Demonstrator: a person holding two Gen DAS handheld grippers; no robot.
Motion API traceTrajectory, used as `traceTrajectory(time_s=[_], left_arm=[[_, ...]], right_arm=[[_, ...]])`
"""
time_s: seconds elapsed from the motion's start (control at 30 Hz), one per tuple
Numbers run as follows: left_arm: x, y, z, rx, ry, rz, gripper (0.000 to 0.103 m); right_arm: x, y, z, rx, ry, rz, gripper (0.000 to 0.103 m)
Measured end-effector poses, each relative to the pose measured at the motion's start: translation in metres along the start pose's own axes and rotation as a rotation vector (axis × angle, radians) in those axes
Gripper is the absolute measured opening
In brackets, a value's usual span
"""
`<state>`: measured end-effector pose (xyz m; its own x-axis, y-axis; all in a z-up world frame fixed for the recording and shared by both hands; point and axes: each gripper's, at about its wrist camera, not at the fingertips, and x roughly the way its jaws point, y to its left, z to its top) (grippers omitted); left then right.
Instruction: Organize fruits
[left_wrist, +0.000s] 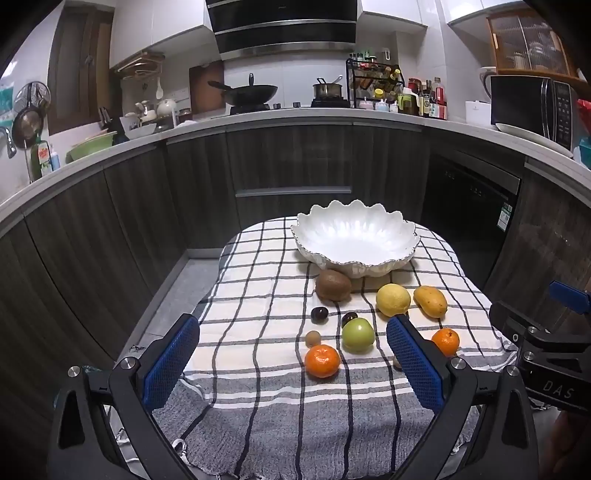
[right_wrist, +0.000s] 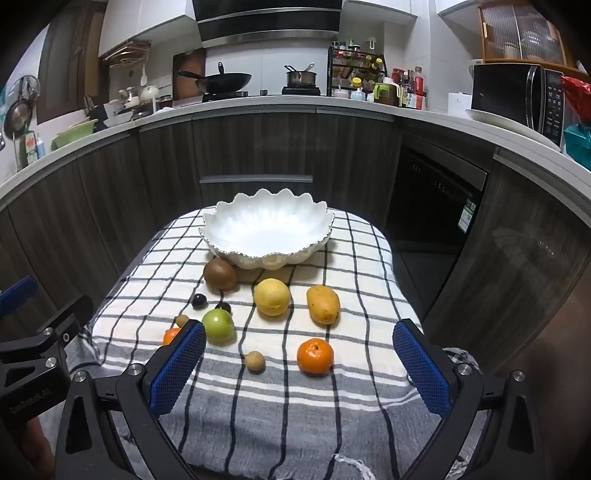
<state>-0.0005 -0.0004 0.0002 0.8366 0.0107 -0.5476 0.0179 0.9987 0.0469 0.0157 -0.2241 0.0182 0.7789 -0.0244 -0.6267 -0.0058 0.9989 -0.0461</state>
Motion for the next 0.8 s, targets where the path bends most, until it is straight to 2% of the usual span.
traceTrajectory(time_s=[0.8], left_arm=[[-0.0055,-0.0004,0.0013,0.005,-0.007,0.001,0.103]], right_arm=[[0.0011,-0.0004,-0.0033,0.012,-0.015,0.011,0.102]])
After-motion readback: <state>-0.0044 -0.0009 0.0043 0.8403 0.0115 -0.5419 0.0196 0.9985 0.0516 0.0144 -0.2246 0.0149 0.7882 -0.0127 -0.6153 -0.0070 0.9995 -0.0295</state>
